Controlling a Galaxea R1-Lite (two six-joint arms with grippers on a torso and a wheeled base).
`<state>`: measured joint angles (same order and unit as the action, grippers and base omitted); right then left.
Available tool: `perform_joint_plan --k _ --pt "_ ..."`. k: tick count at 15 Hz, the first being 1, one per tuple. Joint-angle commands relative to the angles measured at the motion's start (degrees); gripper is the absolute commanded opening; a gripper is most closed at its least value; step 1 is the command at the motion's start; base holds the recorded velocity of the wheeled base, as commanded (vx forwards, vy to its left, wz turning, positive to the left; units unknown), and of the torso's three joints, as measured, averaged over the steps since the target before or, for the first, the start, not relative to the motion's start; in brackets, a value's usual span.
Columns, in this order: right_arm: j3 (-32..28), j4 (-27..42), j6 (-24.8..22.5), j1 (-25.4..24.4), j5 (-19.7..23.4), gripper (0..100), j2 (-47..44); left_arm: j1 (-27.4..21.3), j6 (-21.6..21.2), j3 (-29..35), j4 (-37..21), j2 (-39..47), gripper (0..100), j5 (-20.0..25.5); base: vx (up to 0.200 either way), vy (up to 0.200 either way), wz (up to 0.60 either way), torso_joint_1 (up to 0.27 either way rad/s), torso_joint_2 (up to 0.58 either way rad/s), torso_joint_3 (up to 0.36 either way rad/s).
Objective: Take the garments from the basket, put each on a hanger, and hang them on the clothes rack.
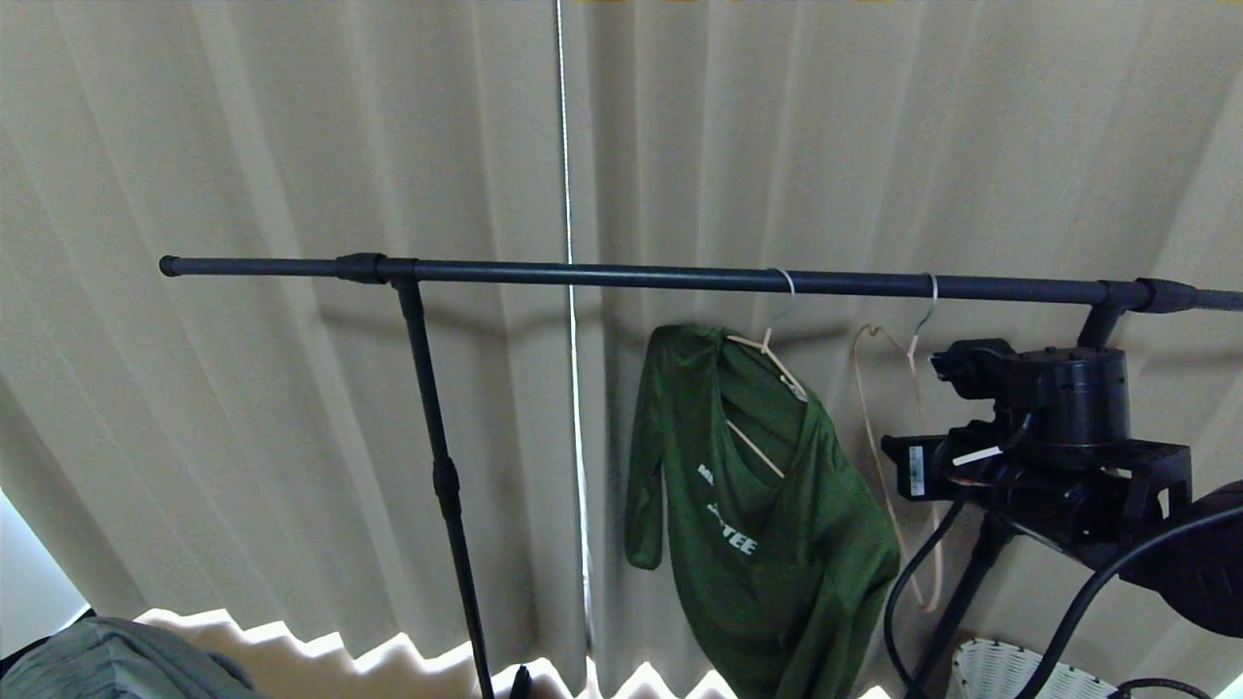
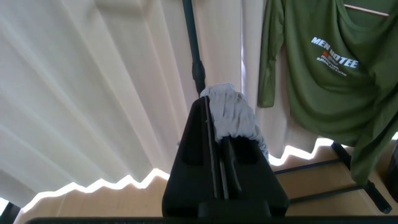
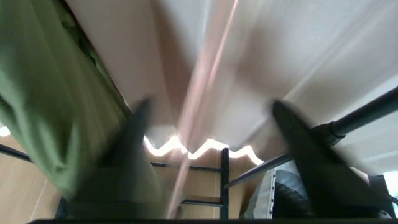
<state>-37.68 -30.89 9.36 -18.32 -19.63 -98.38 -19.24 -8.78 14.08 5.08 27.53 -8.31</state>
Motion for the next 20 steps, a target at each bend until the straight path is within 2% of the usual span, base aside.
perform_joint_plan --k 1,7,11,14,18,20 --pt "0.06 0.04 -0.05 0.30 -0.06 0 1.52 -0.01 -0.01 -0.02 0.01 -0.02 0 -0.04 0.000 0.000 0.00 0.000 0.00 0.000" --pt "0.06 1.97 -0.22 2.06 0.38 0 5.30 -0.01 -0.01 -0.02 0.01 -0.02 0 -0.04 0.000 0.000 0.00 0.000 0.00 0.000" --pt "1.29 1.97 -0.22 2.06 4.77 0 10.84 -0.01 -0.10 -0.11 0.10 -0.19 0 -0.04 0.000 0.000 0.00 0.000 0.00 0.000" --pt "2.70 1.97 -0.22 2.06 4.86 0 12.42 -0.01 -0.01 -0.02 0.10 -0.19 0 -0.04 0.000 0.000 0.00 0.000 0.00 0.000" --pt "8.59 1.54 -0.13 2.06 7.41 0 19.10 0.08 -0.01 -0.02 0.10 -0.10 0 -0.12 0.000 0.000 0.00 0.000 0.00 0.000" --pt "10.70 1.71 -0.13 2.06 7.67 0 21.74 0.08 -0.54 -0.02 0.01 -0.02 0 -0.12 -0.200 0.000 0.00 0.007 0.00 0.010"
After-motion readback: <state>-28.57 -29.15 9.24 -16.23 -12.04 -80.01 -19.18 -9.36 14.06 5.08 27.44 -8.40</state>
